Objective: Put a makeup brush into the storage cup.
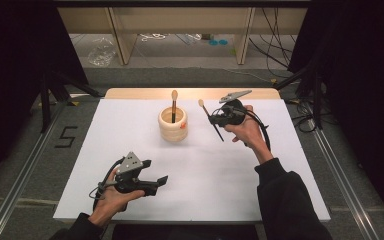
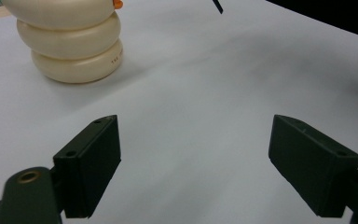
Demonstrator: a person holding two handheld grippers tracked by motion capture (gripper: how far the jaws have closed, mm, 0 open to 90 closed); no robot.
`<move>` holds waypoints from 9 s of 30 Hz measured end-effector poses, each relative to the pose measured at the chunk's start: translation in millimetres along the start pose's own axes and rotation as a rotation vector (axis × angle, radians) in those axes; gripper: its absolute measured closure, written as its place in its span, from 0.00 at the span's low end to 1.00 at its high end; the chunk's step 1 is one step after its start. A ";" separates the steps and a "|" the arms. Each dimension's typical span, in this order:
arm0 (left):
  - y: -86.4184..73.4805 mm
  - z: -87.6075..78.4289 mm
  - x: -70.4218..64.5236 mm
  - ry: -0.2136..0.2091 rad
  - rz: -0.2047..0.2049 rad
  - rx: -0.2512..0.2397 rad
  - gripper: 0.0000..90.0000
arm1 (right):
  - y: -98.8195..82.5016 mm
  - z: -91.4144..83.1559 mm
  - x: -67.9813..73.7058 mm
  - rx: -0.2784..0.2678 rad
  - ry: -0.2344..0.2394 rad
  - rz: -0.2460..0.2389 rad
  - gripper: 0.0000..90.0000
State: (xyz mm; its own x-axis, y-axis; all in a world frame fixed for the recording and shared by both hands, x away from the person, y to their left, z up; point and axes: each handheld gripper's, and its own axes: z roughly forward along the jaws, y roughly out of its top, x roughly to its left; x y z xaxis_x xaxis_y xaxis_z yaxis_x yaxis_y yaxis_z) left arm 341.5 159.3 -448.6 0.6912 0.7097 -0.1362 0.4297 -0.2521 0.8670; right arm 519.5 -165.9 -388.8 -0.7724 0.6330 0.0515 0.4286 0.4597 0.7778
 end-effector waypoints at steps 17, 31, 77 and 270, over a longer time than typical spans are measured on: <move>0.5 0.2 3.2 0.006 0.041 -0.016 0.18 | 16.2 -14.3 11.0 -0.223 -0.024 0.002 0.92; 0.3 0.6 4.3 0.021 0.052 -0.009 0.18 | 23.9 -11.6 15.1 -0.334 0.022 0.060 0.93; -1.0 0.4 1.5 0.001 -0.007 0.000 0.18 | 60.8 41.4 22.7 -0.429 0.039 0.106 0.93; -0.8 -1.0 0.5 0.009 -0.008 -0.001 0.18 | -40.5 -35.2 56.8 -0.323 -0.024 0.091 0.30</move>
State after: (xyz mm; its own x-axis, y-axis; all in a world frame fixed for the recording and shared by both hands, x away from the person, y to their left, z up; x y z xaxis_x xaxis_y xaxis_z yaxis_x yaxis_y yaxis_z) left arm 340.9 160.5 -448.9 0.6827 0.7174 -0.1391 0.4348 -0.2458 0.8663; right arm 441.8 -170.5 -395.3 -0.7250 0.6786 0.1179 0.3213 0.1817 0.9294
